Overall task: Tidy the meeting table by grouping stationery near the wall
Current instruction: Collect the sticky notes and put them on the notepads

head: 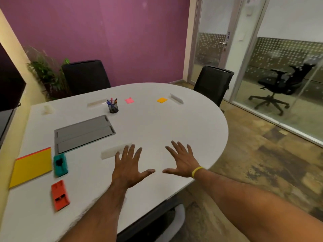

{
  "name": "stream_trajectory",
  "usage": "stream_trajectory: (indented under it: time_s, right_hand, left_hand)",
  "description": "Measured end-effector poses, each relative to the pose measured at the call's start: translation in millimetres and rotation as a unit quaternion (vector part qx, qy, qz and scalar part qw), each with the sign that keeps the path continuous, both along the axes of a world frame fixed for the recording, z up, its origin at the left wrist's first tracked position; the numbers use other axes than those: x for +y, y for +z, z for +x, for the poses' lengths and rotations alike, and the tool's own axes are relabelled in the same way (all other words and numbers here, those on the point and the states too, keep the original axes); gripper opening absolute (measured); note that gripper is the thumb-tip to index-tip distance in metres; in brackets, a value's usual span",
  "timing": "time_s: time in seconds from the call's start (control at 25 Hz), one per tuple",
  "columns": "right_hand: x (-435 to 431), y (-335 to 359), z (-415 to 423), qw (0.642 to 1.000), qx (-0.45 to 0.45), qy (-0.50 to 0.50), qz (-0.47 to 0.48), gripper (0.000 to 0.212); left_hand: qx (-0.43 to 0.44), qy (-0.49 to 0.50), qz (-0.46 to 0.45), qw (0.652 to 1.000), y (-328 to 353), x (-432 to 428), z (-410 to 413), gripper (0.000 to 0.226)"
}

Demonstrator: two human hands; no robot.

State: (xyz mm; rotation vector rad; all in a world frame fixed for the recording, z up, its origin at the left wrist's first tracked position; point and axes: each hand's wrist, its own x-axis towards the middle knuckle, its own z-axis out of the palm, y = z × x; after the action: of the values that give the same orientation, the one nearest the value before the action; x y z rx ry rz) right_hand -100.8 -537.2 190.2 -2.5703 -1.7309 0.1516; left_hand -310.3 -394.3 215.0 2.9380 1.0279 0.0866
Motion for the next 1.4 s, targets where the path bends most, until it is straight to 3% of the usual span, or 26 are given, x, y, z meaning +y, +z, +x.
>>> stream_trajectory:
  time_s: [0.32,0.56,0.96,1.4]
  right_hand:
    - [-107,12,109,0.999,0.006,-0.036,-0.01,0.119]
    - [-123,14,170,0.998,0.001,-0.057,0.005,0.12]
    - [-21,-24,280,0.999,0.017,-0.026,-0.024,0.125]
    - [124,-39,406,0.995,0.053,0.041,-0.072,0.109]
  left_hand:
    - [0.001,-0.031,0.026,0.999,21,-95,127,0.113]
    - [0.02,-0.057,0.037,0.997,20,-111,202,0.107]
    - [0.0,0.01,-0.034,0.999,-38,-7,308,0.107]
    - [-0.011,0.098,-0.052,0.994,-63,131,389,0.11]
